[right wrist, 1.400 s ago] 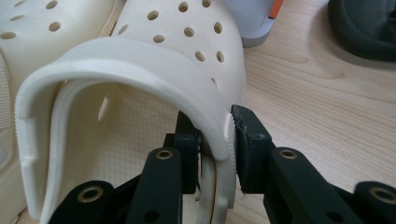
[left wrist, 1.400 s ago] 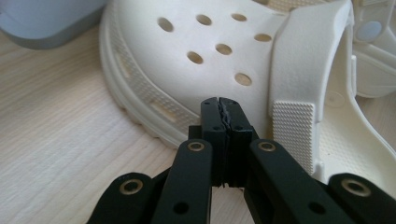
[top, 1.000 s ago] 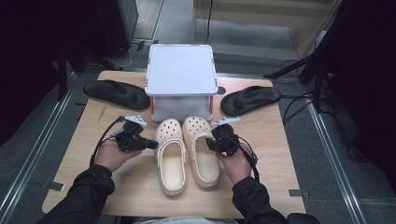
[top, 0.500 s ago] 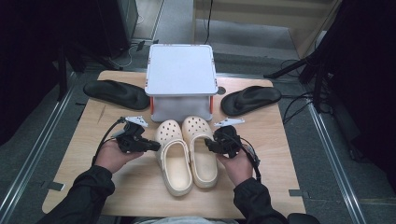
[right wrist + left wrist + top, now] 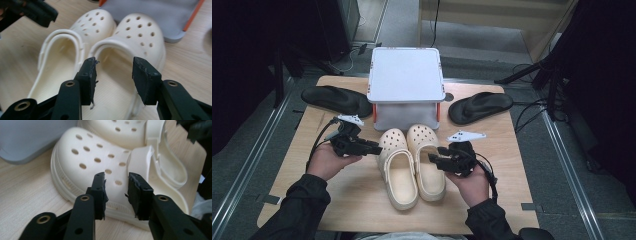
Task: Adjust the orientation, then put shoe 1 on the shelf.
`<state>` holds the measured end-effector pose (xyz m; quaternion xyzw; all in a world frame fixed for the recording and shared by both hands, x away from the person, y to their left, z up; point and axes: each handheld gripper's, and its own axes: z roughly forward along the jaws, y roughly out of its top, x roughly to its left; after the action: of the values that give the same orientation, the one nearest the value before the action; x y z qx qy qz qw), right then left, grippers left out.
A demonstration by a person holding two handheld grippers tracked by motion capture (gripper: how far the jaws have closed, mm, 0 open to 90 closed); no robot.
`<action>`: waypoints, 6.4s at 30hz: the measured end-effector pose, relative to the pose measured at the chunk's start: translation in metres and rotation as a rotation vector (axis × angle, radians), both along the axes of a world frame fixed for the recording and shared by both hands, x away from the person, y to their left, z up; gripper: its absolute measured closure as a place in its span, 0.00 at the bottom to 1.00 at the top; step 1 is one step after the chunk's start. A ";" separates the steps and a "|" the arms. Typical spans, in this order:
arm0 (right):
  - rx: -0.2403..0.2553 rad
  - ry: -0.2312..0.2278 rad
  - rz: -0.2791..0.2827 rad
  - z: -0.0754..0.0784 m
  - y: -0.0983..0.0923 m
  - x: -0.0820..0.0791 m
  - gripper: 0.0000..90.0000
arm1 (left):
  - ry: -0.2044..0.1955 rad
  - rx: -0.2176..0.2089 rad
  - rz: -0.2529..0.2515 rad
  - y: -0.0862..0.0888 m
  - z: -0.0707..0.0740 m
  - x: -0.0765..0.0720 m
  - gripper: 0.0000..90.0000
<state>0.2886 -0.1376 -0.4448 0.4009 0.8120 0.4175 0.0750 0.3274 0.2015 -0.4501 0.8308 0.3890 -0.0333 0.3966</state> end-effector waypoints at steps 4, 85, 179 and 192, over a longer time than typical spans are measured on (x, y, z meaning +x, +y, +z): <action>0.007 -0.005 0.042 -0.004 0.005 -0.010 0.60 | -0.017 0.022 -0.005 -0.002 0.010 0.008 0.83; -0.058 0.055 -0.126 -0.047 0.080 0.011 0.60 | -0.115 0.054 0.055 -0.003 0.074 0.124 0.99; -0.037 0.028 -0.159 -0.008 0.080 0.111 0.56 | -0.109 0.027 0.087 0.002 0.072 0.120 0.99; -0.008 0.026 -0.084 -0.005 0.058 0.061 0.66 | -0.106 0.027 0.092 0.002 0.072 0.120 0.99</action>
<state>0.3495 -0.0800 -0.4498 0.4398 0.7970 0.4055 0.0835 0.4475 0.2036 -0.3780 0.8179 0.4055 0.0344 0.4066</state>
